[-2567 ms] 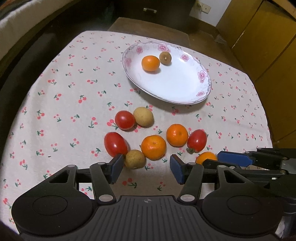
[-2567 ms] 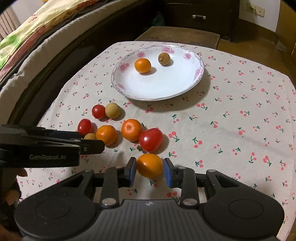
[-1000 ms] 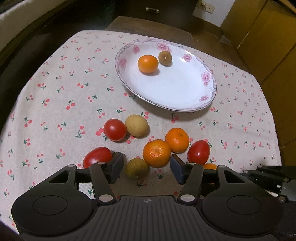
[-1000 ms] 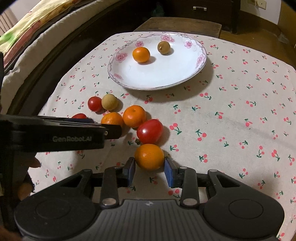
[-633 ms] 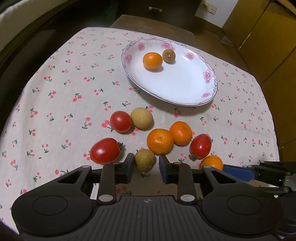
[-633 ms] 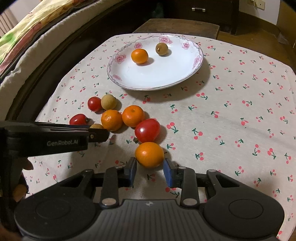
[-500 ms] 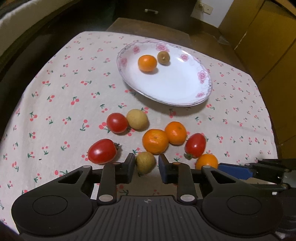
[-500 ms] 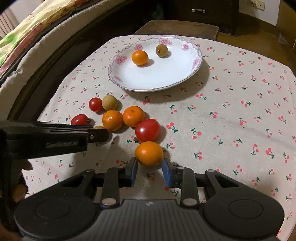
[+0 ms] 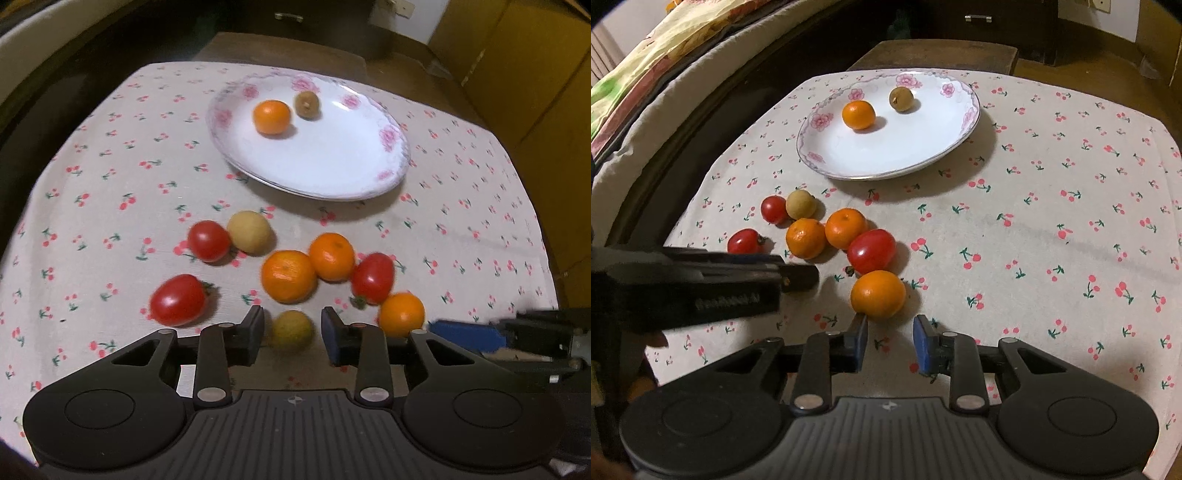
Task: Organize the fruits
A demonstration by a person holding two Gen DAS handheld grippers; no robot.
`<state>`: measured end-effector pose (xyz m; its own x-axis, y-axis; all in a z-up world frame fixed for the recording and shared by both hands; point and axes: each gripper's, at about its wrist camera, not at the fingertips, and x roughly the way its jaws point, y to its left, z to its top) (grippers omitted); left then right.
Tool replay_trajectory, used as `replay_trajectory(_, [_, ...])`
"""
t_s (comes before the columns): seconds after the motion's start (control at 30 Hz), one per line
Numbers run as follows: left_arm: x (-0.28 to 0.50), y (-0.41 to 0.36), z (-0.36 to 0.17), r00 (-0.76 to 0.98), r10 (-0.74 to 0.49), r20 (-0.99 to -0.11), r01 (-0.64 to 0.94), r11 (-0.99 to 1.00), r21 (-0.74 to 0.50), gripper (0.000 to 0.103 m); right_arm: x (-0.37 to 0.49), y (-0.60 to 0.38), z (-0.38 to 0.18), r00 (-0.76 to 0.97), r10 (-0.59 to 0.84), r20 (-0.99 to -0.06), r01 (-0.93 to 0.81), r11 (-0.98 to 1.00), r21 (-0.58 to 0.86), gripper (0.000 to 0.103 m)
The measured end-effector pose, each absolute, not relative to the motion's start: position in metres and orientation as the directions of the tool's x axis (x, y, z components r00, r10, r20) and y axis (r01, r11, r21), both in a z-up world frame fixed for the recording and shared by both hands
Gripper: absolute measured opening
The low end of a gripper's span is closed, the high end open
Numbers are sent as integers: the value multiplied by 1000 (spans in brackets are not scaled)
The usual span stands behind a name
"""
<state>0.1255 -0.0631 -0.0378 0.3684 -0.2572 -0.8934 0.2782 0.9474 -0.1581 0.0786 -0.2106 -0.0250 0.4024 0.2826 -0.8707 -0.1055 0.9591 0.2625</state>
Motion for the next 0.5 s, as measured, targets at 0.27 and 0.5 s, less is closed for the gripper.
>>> replay_trajectory(0.27, [122, -66, -40, 376, -230, -898, 293, 948, -121, 34, 81, -209, -30, 412, 244, -878, -110, 970, 217, 27])
replay_trajectory(0.5, [118, -64, -33, 379, -246, -892, 305, 943, -130, 33, 79, -219, -19, 431, 254, -866, -99, 967, 234, 19])
